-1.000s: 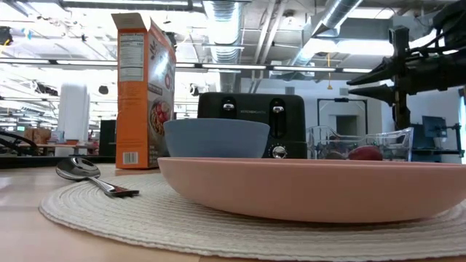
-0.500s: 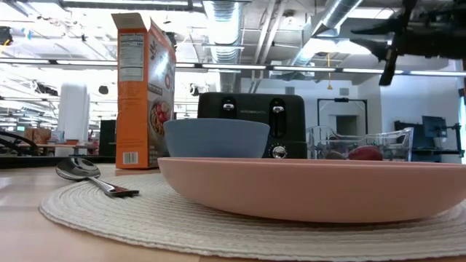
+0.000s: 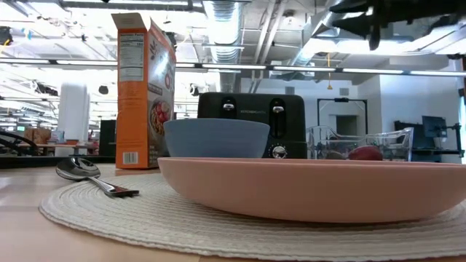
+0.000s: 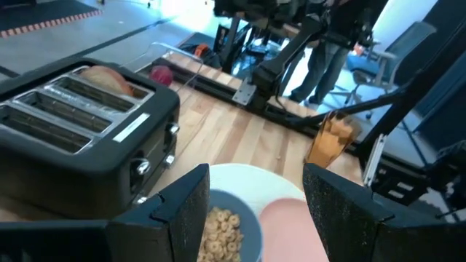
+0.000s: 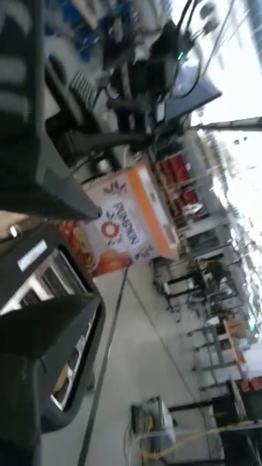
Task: Arrange a breakfast setting
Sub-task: Put the toasted bread on the plate
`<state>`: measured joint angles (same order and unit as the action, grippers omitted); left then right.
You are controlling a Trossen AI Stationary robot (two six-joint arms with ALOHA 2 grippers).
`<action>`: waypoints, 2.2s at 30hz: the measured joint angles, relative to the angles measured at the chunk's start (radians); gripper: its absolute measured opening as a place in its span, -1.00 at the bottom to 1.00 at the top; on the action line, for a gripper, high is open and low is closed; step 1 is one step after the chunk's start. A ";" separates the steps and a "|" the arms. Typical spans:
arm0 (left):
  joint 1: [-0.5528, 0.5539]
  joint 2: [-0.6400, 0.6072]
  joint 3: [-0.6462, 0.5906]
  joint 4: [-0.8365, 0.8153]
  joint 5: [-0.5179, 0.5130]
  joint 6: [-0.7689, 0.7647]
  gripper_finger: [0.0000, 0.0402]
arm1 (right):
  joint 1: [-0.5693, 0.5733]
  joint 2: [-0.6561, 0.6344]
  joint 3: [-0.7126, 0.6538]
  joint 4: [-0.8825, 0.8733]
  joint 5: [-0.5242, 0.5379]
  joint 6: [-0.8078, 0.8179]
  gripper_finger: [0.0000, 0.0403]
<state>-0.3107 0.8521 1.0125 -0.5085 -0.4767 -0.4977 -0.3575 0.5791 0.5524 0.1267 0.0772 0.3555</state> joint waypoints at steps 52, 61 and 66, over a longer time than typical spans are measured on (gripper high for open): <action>0.000 -0.002 0.000 0.011 0.029 0.040 0.04 | -0.147 1.137 0.909 -0.781 0.167 0.240 0.19; 0.000 -0.002 0.000 0.003 0.035 0.042 0.04 | -0.136 1.154 0.910 -0.804 0.200 0.273 0.13; 0.000 -0.002 0.000 0.002 0.038 0.057 0.04 | -0.136 1.159 0.910 -0.806 0.201 0.292 -0.13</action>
<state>-0.3110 0.8505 1.0126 -0.5064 -0.4389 -0.4412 -0.4934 1.7382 1.4624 -0.6794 0.2782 0.6474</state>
